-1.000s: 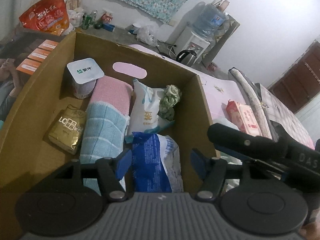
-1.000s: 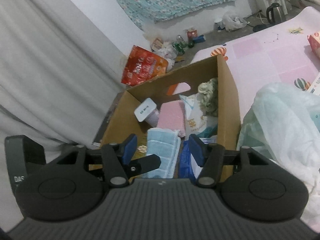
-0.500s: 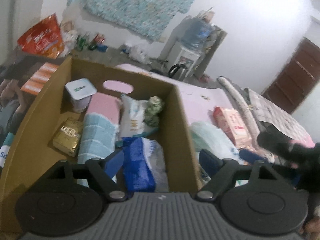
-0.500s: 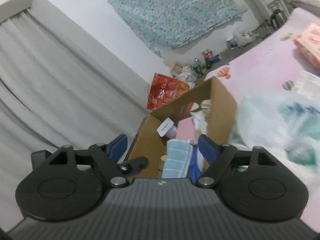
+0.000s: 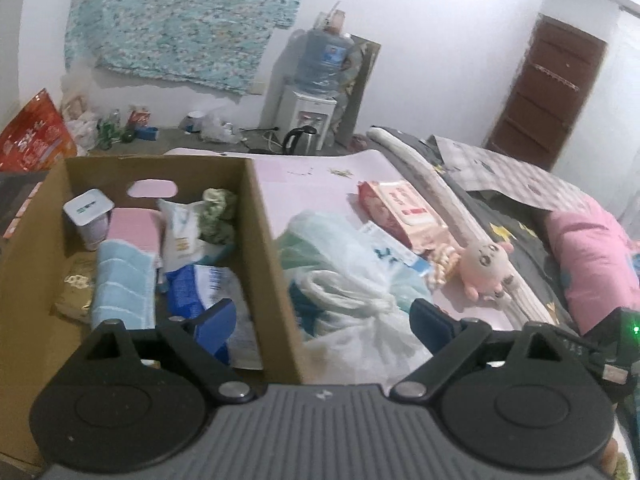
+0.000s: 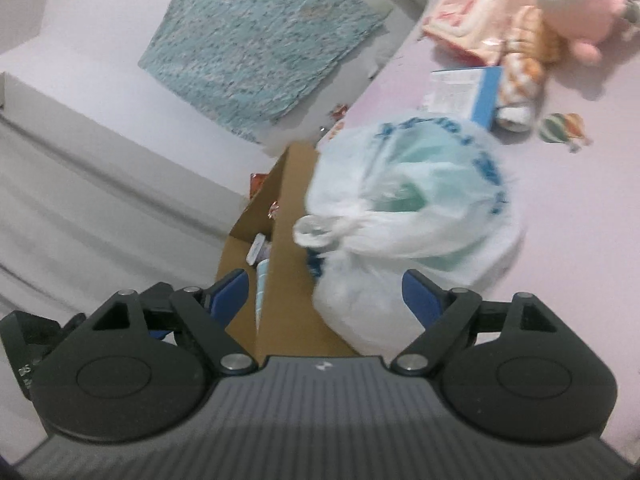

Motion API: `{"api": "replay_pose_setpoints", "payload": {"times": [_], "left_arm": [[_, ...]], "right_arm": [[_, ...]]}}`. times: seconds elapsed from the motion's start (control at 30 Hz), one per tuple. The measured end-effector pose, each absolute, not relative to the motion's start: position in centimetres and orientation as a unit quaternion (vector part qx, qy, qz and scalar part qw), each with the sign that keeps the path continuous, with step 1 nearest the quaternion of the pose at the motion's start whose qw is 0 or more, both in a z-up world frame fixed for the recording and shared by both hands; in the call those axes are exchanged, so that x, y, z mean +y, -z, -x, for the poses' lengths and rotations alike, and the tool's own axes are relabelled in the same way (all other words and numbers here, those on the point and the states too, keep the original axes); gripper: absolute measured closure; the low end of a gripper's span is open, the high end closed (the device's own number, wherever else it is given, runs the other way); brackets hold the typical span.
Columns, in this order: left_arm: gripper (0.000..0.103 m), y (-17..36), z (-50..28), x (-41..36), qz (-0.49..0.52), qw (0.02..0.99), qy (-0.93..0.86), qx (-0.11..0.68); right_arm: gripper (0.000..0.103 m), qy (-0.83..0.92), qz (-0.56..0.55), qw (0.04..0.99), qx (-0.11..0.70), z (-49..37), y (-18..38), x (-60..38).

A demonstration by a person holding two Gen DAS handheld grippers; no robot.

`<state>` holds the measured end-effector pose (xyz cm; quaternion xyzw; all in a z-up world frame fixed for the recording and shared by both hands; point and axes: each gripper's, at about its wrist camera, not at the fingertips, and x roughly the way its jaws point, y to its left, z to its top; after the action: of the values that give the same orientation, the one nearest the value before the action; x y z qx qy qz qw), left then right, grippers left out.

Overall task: Organize soft objects
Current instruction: 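Move the right tool toward the pink plush toy while the left tool withdraws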

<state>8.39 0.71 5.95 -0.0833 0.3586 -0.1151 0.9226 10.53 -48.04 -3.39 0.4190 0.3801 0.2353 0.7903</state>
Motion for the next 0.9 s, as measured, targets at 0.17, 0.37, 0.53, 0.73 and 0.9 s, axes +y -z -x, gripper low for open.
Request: {"api": "replay_pose_setpoints", "payload": {"times": [0.17,0.37,0.53,0.73,0.9], "left_arm": [[0.008,-6.1,-8.3,-1.5,0.074,0.922,0.123,0.359],[0.008,-5.8,-8.3,-4.7,0.056,0.921,0.140,0.358],[0.008,-5.1,-8.8,-8.3,0.038,0.917,0.165,0.361],[0.008,-3.7,-9.9,-12.4,0.018,0.908,0.195,0.370],[0.008,-3.0,-10.5,-14.0,0.012,0.902,0.205,0.380]], "right_arm": [[0.019,-0.226,-0.438,0.785,0.375,-10.2,4.6,-50.0],[0.018,-0.208,-0.452,0.785,0.368,-9.6,6.0,-52.6],[0.018,-0.186,-0.445,0.800,0.357,-8.8,5.9,-55.5],[0.015,-0.149,-0.407,0.843,0.317,-9.7,3.7,-60.3],[0.012,-0.112,-0.375,0.870,0.301,-14.1,3.1,-63.7]]}}
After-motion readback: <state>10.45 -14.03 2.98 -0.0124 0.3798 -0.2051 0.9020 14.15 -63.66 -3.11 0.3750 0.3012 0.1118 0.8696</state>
